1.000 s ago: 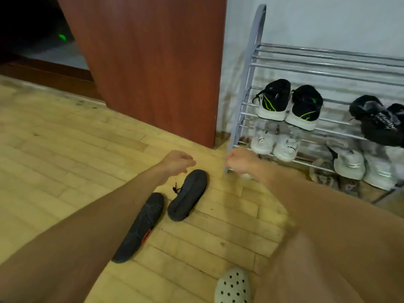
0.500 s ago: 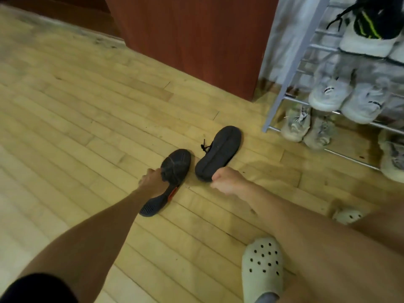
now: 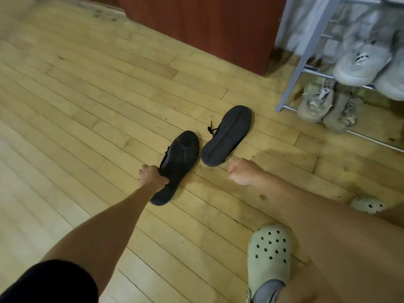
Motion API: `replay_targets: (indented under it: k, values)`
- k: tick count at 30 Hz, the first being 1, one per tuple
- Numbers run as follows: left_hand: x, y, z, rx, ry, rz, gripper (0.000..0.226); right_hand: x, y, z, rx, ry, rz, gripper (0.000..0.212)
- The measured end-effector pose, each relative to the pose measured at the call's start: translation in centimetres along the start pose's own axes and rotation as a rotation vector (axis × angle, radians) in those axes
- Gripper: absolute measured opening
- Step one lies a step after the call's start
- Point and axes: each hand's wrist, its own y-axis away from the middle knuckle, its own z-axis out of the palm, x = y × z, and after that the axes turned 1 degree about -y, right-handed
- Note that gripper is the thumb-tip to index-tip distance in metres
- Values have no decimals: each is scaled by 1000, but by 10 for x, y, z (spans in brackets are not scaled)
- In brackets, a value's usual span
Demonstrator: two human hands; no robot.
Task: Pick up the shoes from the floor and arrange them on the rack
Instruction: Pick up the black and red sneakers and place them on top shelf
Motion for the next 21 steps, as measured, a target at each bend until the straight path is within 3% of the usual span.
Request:
replay_targets:
  k: [4, 8, 10, 13, 17, 19, 21]
  values:
    - [-1, 38, 14, 14, -29, 152, 56, -16, 14, 3, 3, 67, -74, 31]
    - [3, 74, 32, -59, 69, 418, 28, -24, 32, 3, 2, 107, -146, 34]
    - [2, 81, 35, -59, 163, 468, 24, -21, 38, 5, -2, 132, -145, 37]
    - [-8, 76, 37, -98, 357, 246, 46, -10, 44, 7, -23, 184, -113, 34]
    - [-25, 73, 48, -418, 725, -103, 81, 1, 47, 10, -69, 233, -80, 31]
    - [-25, 73, 54, -493, 792, -136, 87, 2, 47, 9, -76, 227, -76, 31]
    - [-18, 73, 58, -488, 709, -76, 82, 1, 48, 7, -73, 210, -87, 30]
